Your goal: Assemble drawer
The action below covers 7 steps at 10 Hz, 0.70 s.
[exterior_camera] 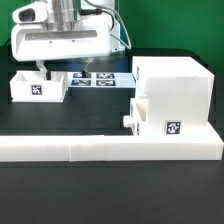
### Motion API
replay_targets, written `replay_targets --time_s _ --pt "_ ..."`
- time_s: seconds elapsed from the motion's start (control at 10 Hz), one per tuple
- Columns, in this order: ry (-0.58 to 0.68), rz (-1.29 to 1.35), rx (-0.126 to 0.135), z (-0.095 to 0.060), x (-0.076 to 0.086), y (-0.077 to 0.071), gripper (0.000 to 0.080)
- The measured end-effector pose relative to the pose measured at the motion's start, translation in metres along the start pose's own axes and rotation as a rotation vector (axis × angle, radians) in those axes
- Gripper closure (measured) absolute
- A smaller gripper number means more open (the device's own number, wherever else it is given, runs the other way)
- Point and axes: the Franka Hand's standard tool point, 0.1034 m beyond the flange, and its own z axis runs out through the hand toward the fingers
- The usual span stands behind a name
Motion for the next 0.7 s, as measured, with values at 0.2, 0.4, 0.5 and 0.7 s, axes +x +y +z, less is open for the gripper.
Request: replay_targets --time_s 0.2,0.4,0.5,0.7 --pt "0.007 0.007 -0.008 0.013 -0.008 0.001 0.0151" --pt "0.009 0.012 -0.012 0.022 -0.012 0.003 0.0151" --pt "0.013 0.013 -0.015 0.023 -0.012 0.004 0.0151" --pt "0.019 0.017 -0.018 0.023 -0.011 0.006 0.0151"
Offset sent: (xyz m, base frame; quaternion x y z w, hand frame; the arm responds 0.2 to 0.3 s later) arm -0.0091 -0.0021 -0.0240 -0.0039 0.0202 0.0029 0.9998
